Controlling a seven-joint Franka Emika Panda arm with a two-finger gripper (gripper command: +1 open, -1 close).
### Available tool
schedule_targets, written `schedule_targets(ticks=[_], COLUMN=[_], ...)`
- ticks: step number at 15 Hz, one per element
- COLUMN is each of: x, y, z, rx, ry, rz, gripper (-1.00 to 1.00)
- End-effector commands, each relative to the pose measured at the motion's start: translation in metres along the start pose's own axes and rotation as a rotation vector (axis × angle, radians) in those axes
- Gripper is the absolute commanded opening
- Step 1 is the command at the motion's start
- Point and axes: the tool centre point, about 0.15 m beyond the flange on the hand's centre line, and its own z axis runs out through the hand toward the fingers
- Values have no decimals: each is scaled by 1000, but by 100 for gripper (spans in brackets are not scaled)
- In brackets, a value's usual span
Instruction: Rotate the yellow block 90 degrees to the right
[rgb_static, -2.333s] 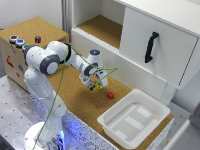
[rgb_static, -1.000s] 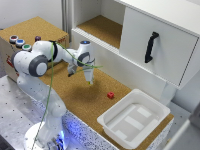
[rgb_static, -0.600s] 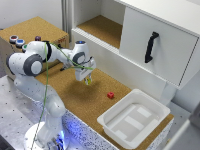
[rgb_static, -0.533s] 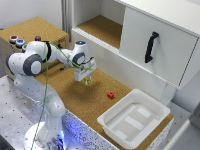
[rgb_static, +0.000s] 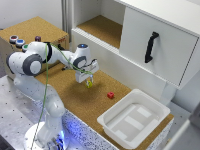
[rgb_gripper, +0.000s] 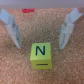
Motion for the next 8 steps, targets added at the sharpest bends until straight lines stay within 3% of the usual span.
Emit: schedule_targets(ticks=[1, 3, 5, 6, 7, 8], x=[3, -3, -22, -24, -21, -19], y=[4, -10, -29, -26, -24, -22], z=[-29, -39, -44, -45, -47, -50], rx=[63, 70, -13, -95, -126, -102], ry=[-37, -62, -63, -51, -40, -41], rz=[-186, -444, -849, -986, -1099, -1213], gripper=[100, 100, 100, 100, 100, 100])
